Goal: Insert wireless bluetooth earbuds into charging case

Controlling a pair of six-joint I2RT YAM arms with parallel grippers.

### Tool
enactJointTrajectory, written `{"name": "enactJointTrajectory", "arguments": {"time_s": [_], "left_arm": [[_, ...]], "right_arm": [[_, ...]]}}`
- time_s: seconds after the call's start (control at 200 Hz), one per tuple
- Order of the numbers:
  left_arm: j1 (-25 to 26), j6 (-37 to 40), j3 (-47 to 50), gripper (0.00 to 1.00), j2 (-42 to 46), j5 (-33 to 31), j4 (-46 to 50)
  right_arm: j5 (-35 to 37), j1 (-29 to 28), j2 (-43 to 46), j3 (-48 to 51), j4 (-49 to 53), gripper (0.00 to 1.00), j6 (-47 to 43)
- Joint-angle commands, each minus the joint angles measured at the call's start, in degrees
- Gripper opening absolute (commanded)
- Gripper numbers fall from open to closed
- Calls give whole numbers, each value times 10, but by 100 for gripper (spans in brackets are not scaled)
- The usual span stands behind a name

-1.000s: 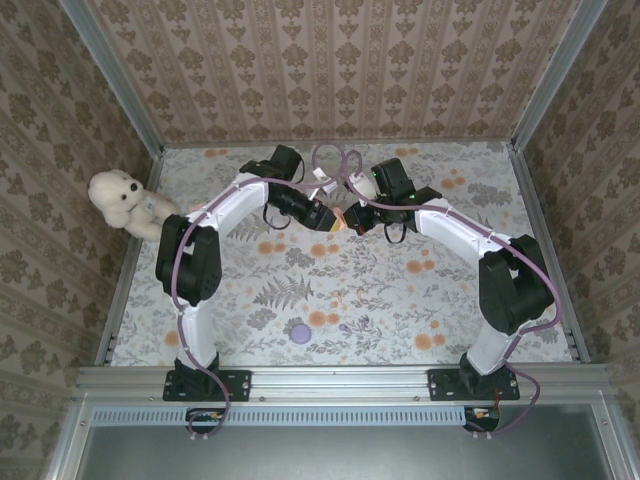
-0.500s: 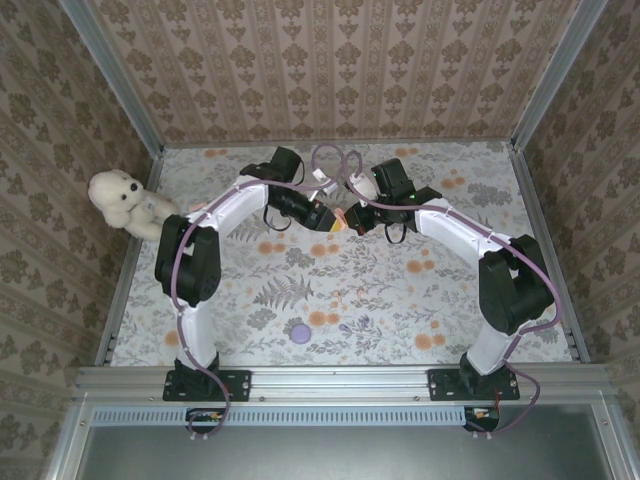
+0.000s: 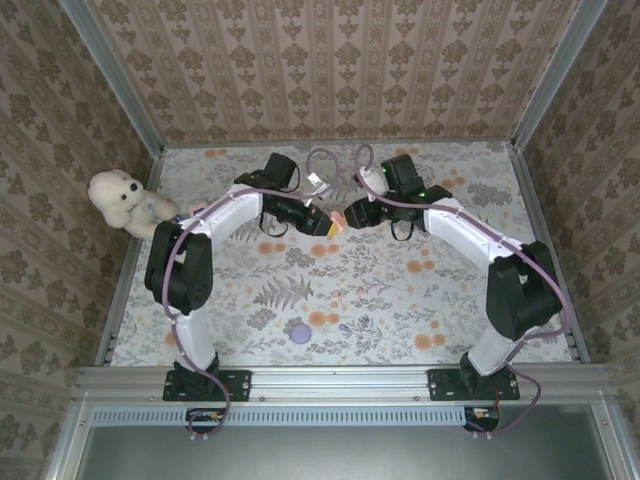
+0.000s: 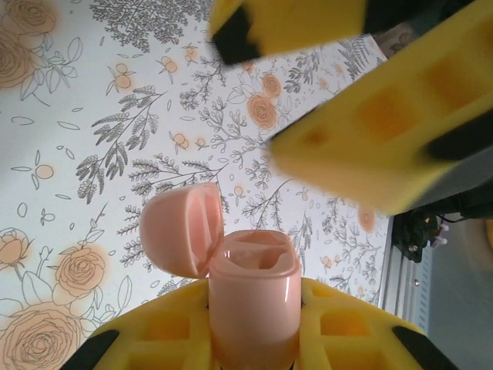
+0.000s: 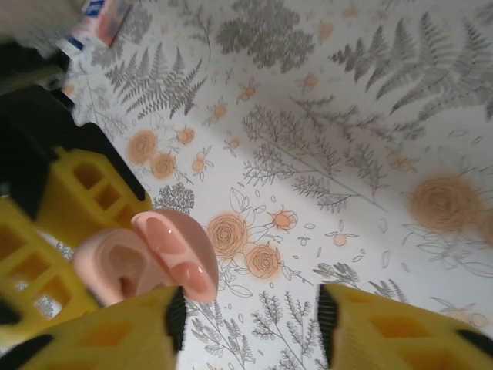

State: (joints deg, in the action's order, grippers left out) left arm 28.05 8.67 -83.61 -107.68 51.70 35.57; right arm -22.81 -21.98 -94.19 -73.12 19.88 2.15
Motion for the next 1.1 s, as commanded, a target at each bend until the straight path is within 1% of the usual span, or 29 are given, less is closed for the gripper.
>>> {"name": "enactJointTrajectory", "arguments": {"time_s": [0.0, 0.115, 0.225, 0.315, 0.375, 0.385, 0.48, 0.63, 0.685, 0.775, 0.915, 0.98, 1.095], "left_arm": [[-2, -16, 24, 0, 40, -17, -40], [-1, -34, 59, 0, 64, -39, -89], [-1, -61, 104, 0, 93, -81, -154], [3, -80, 151, 0, 120, -125, -224], [6, -91, 196, 0, 140, -144, -296], [7, -92, 203, 0, 144, -160, -308], [15, -101, 274, 0, 172, -217, -424], [30, -80, 373, 0, 198, -272, -603], [35, -75, 400, 0, 201, -292, -662], [38, -65, 446, 0, 198, -306, -770], [43, -69, 513, 0, 184, -369, -958], [43, -75, 530, 0, 174, -388, -1016], [43, -80, 541, 0, 167, -399, -1063]], "right_arm": [[-9, 13, 58, 20, 0, 59, 32], [11, 16, 82, 37, 15, 63, 69], [47, 16, 96, 56, 37, 64, 119], [67, 15, 107, 83, 45, 64, 170], [72, 9, 112, 105, 44, 64, 199], [75, 8, 114, 109, 45, 64, 201], [97, -16, 117, 136, 52, 64, 231], [130, -73, 98, 160, 58, 64, 259], [144, -96, 83, 164, 61, 64, 263], [152, -121, 58, 166, 61, 63, 270], [157, -155, 26, 160, 58, 61, 271], [161, -170, 15, 155, 59, 60, 271], [167, -192, -3, 142, 63, 57, 267]]}}
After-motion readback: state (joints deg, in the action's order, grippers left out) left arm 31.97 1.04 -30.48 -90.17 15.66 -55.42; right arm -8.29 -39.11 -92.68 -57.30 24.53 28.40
